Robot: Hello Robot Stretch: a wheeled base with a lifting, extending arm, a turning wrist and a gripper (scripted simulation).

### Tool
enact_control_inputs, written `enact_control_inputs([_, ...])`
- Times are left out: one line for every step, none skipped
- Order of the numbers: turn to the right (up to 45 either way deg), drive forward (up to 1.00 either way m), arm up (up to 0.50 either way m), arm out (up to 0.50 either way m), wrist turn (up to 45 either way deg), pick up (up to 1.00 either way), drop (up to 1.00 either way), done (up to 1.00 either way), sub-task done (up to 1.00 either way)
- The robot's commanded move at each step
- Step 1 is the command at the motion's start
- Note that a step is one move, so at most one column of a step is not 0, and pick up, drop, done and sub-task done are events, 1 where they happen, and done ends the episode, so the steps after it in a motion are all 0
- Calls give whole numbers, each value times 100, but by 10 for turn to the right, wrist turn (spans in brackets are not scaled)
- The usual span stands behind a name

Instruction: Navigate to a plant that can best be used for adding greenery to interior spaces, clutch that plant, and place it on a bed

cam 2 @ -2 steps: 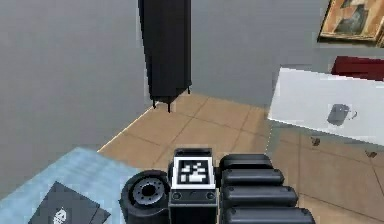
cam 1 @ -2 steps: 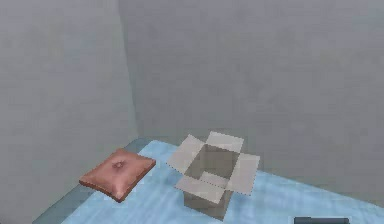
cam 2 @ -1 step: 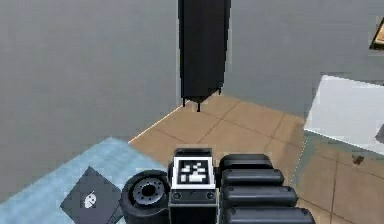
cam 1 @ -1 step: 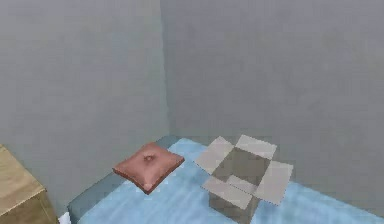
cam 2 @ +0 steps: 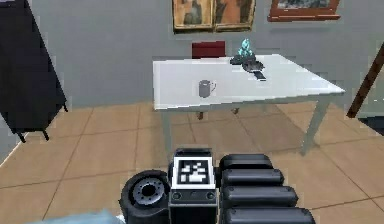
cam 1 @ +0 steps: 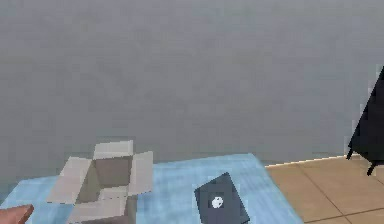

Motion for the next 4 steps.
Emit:
enact_control_inputs([210, 0, 0, 0, 0, 0, 0, 0, 0])
enact_control_inputs([-450, 0, 0, 0, 0, 0, 0, 0, 0])
enact_control_inputs([-450, 0, 0, 0, 0, 0, 0, 0, 0])
enact_control_inputs([-240, 0, 0, 0, 0, 0, 0, 0, 0])
